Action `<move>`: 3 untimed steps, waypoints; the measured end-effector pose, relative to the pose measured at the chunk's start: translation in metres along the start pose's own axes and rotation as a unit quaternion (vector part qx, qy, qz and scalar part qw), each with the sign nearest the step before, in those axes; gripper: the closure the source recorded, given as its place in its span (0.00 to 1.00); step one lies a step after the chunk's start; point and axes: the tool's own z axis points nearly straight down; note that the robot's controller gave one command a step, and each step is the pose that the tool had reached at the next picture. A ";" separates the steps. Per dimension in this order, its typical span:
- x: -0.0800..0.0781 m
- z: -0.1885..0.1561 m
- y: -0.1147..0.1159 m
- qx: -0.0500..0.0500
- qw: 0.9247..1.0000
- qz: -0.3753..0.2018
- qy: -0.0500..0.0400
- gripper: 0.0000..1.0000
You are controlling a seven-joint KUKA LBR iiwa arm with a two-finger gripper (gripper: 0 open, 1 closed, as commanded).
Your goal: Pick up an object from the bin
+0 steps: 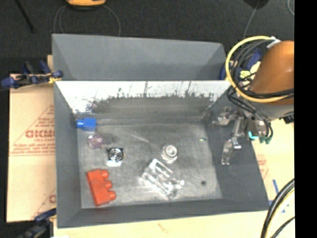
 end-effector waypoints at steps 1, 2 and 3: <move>0.042 0.148 0.053 0.001 1.000 -0.004 -0.008 0.00; 0.019 0.144 0.134 0.000 0.997 0.073 -0.008 0.00; 0.006 0.144 0.228 0.001 0.999 -0.036 -0.009 0.00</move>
Offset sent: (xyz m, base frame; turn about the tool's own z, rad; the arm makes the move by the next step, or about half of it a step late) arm -0.0454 0.0546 -0.1490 -0.0091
